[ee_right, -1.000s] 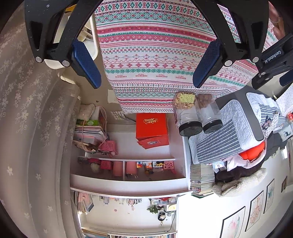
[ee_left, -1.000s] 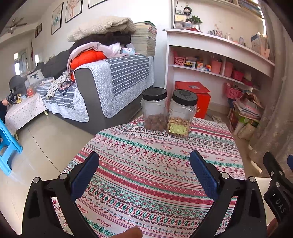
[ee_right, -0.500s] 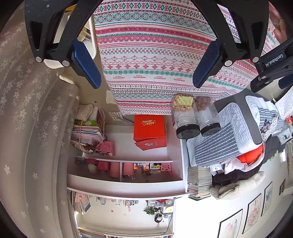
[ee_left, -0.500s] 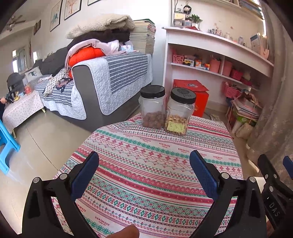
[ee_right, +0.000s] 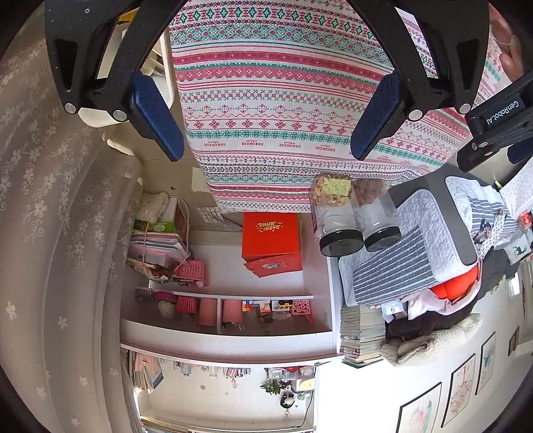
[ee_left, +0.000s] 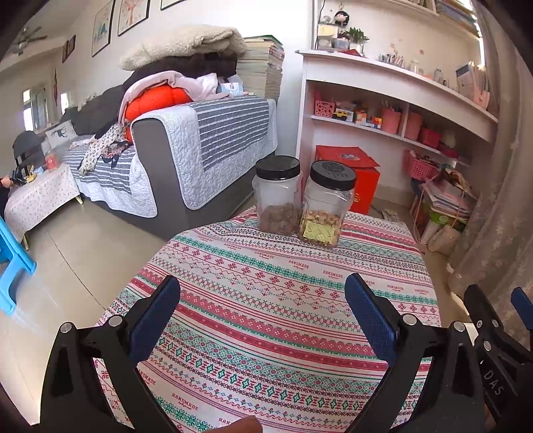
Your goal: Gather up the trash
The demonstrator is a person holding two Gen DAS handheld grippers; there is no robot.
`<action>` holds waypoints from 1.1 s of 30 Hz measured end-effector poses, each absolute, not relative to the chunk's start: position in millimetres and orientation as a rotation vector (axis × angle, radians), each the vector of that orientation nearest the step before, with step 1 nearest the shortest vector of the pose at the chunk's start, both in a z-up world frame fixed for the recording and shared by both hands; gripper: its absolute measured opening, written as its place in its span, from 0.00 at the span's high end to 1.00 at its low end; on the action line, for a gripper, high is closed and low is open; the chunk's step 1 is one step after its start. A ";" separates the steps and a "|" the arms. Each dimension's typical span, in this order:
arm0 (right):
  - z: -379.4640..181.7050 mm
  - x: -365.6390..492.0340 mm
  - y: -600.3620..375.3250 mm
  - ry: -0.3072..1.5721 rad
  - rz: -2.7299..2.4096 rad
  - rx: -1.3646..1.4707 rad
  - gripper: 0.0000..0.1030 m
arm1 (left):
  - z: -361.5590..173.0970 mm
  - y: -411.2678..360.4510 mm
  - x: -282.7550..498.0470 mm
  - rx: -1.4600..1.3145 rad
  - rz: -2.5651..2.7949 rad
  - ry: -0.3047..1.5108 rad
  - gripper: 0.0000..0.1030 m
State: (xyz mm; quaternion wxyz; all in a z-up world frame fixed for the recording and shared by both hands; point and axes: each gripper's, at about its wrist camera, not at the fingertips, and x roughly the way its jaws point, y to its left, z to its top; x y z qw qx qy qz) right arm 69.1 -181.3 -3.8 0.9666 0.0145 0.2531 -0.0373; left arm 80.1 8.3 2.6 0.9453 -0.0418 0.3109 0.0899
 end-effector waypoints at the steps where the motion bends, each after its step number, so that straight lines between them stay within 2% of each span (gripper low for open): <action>1: -3.7 69.1 -181.4 0.512 -0.076 0.030 0.07 | 2.5 8.4 80.1 -0.085 0.185 0.634 0.07; 33: -9.6 74.3 -192.8 0.577 -0.055 0.100 0.07 | 4.1 2.2 78.1 -0.057 0.125 0.607 0.08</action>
